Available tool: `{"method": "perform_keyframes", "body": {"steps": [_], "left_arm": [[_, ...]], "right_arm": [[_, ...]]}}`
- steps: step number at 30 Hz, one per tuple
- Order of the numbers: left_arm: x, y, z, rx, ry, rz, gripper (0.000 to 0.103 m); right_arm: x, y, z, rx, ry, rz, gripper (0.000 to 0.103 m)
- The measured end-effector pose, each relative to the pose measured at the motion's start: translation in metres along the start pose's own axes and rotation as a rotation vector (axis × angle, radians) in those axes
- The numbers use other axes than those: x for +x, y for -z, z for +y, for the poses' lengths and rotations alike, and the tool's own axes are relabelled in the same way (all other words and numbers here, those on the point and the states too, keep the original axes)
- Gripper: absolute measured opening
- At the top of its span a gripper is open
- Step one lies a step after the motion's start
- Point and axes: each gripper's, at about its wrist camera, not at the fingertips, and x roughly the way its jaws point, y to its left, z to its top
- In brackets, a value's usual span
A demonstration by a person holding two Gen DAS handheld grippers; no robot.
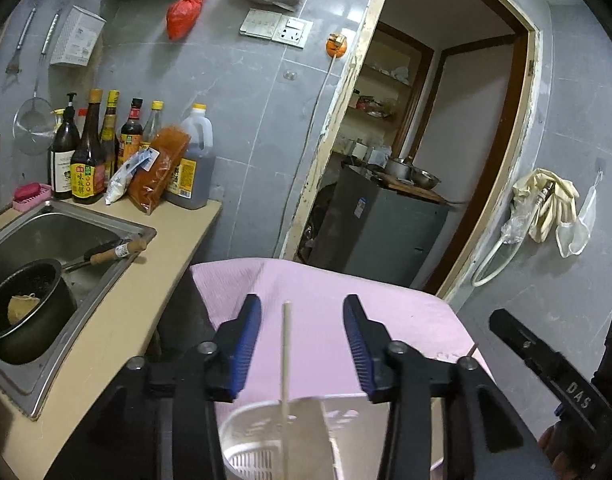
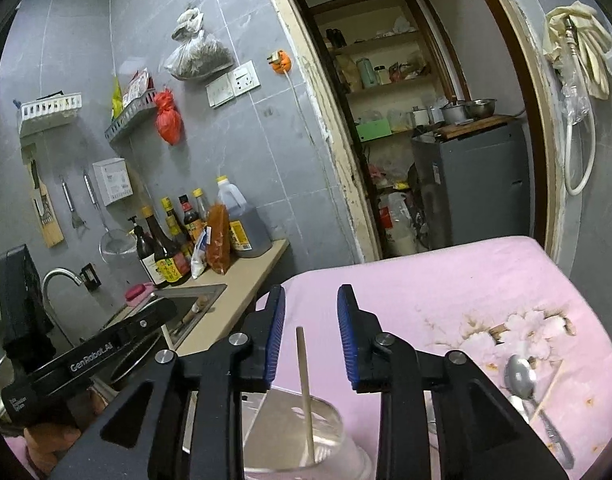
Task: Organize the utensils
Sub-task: 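Move both tools back over the utensil pile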
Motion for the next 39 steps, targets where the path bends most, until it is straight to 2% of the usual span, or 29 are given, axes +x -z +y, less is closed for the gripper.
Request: {"method": "perform_keyframes", "body": {"steps": [1, 6, 9, 13, 19, 30, 39], "left_arm": [[-0.003, -0.001, -0.004, 0.000, -0.001, -0.002, 0.048], [-0.020, -0.003, -0.036, 0.022, 0.000, -0.042, 0.075], [-0.029, -0.002, -0.059, 0.056, -0.004, -0.068, 0.087], [-0.037, 0.006, -0.094, 0.102, 0.000, -0.092, 0.095], [-0.038, 0.026, -0.137, 0.125, 0.028, -0.102, 0.098], [-0.021, 0.062, -0.194, 0.170, 0.061, -0.058, 0.098], [-0.005, 0.084, -0.220, 0.200, 0.054, 0.009, 0.098]], "right_arm": [[-0.005, -0.003, -0.004, 0.004, 0.002, -0.004, 0.041], [-0.034, -0.018, -0.027, -0.005, 0.025, -0.030, 0.063], [-0.052, -0.026, -0.044, -0.014, 0.054, -0.049, 0.075], [-0.075, -0.033, -0.068, -0.040, 0.104, -0.070, 0.090], [-0.106, -0.039, -0.105, -0.089, 0.164, -0.081, 0.100], [-0.131, -0.038, -0.163, -0.122, 0.233, -0.053, 0.100], [-0.129, -0.025, -0.207, -0.085, 0.246, 0.033, 0.100]]}}
